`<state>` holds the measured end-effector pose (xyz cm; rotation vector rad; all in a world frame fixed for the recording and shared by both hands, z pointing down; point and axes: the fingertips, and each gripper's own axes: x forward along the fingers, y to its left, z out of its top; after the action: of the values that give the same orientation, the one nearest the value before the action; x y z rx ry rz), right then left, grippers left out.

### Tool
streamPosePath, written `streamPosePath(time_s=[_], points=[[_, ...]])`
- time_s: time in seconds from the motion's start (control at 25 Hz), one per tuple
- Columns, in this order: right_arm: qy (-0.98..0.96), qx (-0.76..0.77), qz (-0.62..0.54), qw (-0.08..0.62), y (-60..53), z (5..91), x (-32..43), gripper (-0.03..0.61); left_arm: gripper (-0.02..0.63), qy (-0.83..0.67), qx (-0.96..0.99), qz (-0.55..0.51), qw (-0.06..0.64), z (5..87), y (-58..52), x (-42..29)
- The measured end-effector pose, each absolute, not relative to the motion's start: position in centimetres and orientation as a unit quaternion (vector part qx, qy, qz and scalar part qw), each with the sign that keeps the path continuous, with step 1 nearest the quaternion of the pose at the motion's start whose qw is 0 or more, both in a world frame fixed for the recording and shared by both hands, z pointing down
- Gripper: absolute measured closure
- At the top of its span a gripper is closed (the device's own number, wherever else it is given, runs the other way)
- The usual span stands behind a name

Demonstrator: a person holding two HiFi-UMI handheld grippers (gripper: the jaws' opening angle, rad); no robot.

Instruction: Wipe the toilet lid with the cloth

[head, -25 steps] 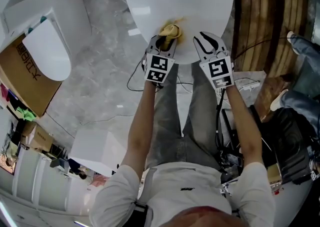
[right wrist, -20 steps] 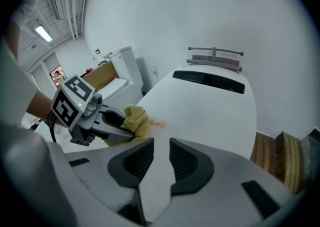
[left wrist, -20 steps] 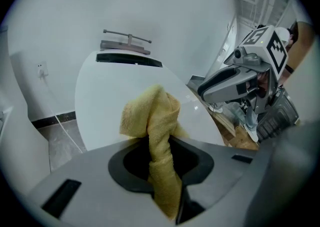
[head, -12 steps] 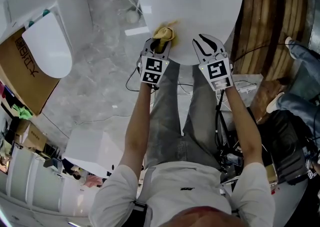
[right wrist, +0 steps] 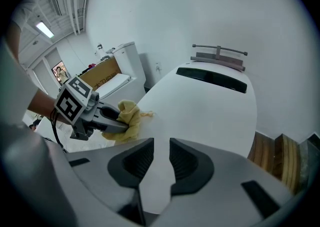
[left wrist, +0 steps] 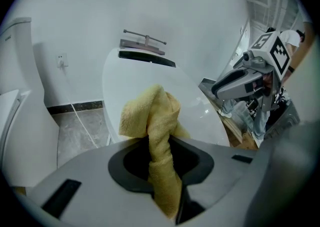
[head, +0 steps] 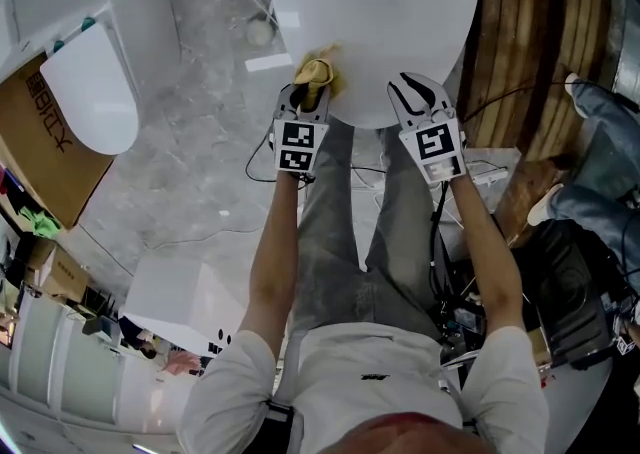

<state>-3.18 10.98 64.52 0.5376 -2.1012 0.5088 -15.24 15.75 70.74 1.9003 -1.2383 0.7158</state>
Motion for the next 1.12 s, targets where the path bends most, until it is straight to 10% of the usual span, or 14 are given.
streamPosePath(time_s=[1.12], points=[[-0.870, 0.148, 0.187, 0.432, 15.5, 63.8, 7.0, 0.466, 0.509, -0.576, 0.661, 0.255, 0.407, 71.6, 21.1, -5.8]])
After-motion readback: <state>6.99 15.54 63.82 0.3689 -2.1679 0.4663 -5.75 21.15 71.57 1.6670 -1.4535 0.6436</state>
